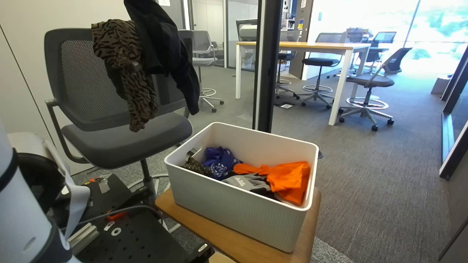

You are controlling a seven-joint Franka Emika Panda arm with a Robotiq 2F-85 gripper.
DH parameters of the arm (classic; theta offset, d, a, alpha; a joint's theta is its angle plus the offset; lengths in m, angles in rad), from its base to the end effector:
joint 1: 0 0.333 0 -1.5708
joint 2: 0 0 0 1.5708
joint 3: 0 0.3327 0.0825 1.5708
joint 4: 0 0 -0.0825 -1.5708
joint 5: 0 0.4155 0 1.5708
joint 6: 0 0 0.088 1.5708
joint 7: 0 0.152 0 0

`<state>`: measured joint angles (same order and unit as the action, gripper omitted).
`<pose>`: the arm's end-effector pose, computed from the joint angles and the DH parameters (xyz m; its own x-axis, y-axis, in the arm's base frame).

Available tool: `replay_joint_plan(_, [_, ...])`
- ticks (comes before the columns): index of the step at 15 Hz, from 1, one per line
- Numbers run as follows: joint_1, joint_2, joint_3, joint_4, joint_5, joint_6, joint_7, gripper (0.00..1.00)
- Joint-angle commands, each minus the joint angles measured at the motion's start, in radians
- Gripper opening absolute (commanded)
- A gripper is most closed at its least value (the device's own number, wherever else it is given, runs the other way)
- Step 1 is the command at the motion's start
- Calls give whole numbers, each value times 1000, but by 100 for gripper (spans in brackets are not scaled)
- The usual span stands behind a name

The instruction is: Pick up the black shirt in the basket and put it on to the chair.

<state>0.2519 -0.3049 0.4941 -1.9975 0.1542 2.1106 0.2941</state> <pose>0.3806 0.4036 0.5809 0.8664 0.3494 0.3567 0.4127 -0.9032 -0.1180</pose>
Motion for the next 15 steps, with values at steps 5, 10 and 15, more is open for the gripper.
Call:
replay_joint_plan(5, [80,258,83,160,-195,-41,84,9])
replay_joint_plan(10, [133,416,48,238,-215,-102,43,9])
replay_joint_plan(15, [163,494,-18,335,-181,-190,-18,9])
